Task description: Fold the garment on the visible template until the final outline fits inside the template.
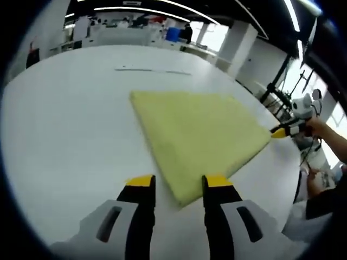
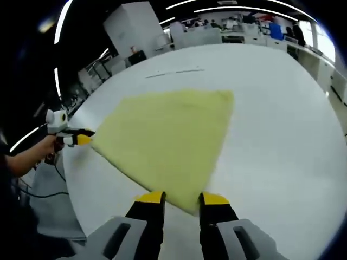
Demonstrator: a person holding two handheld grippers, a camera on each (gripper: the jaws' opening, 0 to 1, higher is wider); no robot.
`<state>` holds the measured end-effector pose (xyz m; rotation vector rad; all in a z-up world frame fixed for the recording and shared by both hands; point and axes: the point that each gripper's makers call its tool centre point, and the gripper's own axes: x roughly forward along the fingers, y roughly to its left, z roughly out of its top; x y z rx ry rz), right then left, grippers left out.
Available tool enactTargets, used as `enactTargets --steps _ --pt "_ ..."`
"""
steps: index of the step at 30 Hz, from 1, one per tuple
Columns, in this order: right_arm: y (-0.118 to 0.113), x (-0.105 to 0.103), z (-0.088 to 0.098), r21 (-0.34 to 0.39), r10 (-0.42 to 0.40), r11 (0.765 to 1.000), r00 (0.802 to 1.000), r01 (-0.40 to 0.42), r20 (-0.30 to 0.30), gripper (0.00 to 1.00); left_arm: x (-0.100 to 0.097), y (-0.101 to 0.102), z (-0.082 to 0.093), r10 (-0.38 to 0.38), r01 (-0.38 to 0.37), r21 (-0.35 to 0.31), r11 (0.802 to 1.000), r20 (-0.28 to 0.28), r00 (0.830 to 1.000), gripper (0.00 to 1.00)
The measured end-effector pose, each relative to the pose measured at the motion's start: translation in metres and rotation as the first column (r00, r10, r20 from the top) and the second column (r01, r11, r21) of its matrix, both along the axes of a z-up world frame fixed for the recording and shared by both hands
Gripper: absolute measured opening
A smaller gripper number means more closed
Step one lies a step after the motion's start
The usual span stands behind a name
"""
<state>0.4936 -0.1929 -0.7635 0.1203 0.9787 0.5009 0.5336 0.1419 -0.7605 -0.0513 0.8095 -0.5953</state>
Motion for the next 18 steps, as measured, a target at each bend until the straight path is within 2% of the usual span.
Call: enactTargets --steps 2,6,11,18 --pt "-0.004 0.000 -0.002 -0.017 -0.007 1.000 1.000 0.008 0.006 0.14 -0.001 0.001 -0.002 -0.006 0.005 0.008 1.000 0.005 1.000 0.23" --pt "-0.004 0.001 -0.002 0.042 -0.084 0.996 0.996 0.084 -0.010 0.09 -0.001 -0.001 -0.003 0.019 -0.019 -0.028 0.999 -0.013 1.000 0.20" --pt "-0.007 0.003 -0.003 0.035 -0.108 0.994 0.994 0.108 0.007 0.00 -0.006 -0.004 -0.005 0.022 -0.023 -0.031 0.999 -0.028 0.999 0.16" --pt "-0.008 0.002 -0.003 0.026 -0.115 0.993 0.993 0.115 0.019 0.00 -0.016 -0.008 -0.010 0.022 -0.023 -0.029 0.999 -0.045 0.999 0.07"
